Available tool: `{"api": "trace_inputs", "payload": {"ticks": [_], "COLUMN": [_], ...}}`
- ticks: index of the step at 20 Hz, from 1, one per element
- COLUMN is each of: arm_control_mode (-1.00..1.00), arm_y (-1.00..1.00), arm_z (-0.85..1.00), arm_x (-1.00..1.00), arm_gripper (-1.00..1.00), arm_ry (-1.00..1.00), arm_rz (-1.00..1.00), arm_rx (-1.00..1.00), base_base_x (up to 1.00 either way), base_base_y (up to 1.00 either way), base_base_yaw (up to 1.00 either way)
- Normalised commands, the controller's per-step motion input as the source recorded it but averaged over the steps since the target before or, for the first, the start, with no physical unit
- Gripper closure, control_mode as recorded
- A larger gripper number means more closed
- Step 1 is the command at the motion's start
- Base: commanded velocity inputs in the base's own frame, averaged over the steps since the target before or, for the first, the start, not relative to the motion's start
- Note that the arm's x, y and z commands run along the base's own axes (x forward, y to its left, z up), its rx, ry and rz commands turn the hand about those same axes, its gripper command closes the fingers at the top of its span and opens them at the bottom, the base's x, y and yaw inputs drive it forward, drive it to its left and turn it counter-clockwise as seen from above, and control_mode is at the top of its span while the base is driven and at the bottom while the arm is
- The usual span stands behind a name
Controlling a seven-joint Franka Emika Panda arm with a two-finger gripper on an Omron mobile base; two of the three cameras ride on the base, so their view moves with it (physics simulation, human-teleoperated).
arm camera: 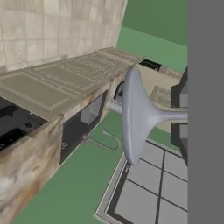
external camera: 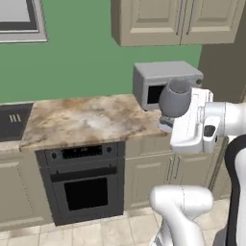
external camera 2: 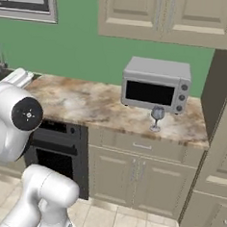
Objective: Retrieve the wine glasses from the counter and place one next to each plate.
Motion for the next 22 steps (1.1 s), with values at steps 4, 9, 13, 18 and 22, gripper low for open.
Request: {"api": "trace_inputs", "payload": {"ticks": [4, 9, 13, 18, 22], "arm_control_mode": [1.00, 1.00, 1.00, 1.00, 1.00], "arm_y": [0.00, 0.00, 0.00, 0.00, 0.00], "arm_z": [0.00, 0.00, 0.00, 0.00, 0.00], "arm_x": [0.00, 0.00, 0.00, 0.00, 0.00], "arm_gripper": [1.00, 1.00, 1.00, 1.00, 1.00], "arm_ry": [0.00, 0.00, 0.00, 0.00, 0.00], "arm_rz": [0.00, 0.00, 0.00, 0.00, 0.00], "arm_rx": [0.00, 0.00, 0.00, 0.00, 0.00], "base_base_x": [-0.89, -0.11, 0.00, 0.00, 0.00], "base_base_y": [1.00, 0.19, 0.00, 0.00, 0.00], "base_base_yaw": [0.07, 0.84, 1.00, 1.00, 1.00]}}
